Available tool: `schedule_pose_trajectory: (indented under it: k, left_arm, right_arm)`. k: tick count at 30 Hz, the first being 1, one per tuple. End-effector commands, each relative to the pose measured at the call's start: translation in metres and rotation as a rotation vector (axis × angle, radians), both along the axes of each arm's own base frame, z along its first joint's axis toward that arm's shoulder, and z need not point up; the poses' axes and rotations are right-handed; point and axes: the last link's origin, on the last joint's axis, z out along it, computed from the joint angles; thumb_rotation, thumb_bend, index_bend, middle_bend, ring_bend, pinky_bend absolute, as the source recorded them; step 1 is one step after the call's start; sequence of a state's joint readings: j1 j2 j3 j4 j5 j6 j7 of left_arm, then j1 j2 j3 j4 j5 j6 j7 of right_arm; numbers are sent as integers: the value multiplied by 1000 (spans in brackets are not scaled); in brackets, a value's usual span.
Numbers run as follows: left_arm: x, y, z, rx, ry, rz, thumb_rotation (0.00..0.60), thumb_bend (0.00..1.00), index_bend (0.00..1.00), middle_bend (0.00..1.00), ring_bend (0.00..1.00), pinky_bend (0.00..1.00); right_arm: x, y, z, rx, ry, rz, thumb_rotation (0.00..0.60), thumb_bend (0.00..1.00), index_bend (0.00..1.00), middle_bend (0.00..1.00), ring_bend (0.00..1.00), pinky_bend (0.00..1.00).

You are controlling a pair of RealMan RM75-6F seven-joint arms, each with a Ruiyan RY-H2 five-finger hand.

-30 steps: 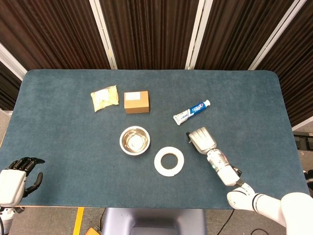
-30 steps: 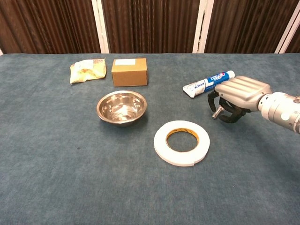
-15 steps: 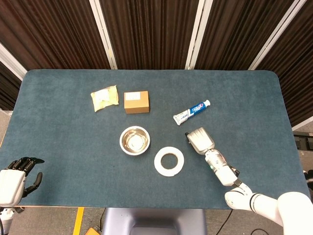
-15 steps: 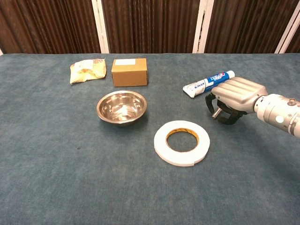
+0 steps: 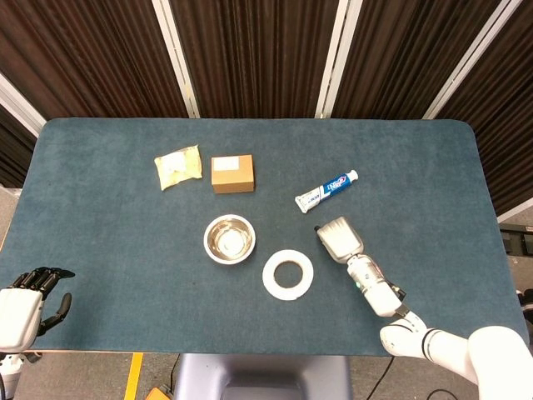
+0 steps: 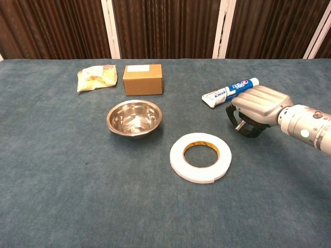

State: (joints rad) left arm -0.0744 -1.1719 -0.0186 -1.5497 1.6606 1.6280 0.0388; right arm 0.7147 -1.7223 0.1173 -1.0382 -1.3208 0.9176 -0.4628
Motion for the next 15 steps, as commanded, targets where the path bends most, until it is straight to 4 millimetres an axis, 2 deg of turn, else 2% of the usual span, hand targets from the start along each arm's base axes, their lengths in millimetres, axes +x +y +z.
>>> schedule_pose_trajectory:
  k: [1, 11, 15]
  left_arm:
    - [0, 0, 0, 1, -1, 0, 600, 454, 379, 395, 329, 428]
    - [0, 0, 0, 0, -1, 1, 600, 455, 380, 396, 330, 428]
    - [0, 0, 0, 0, -1, 2, 600, 454, 381, 396, 330, 429]
  right_arm:
    - [0, 0, -1, -3, 2, 5, 600, 435, 631, 932, 794, 1000]
    - [0, 1, -1, -18, -19, 18, 600, 431, 763, 944, 806, 1000]
    - [1, 3, 2, -16, -54, 15, 600, 431, 772, 945, 807, 1000]
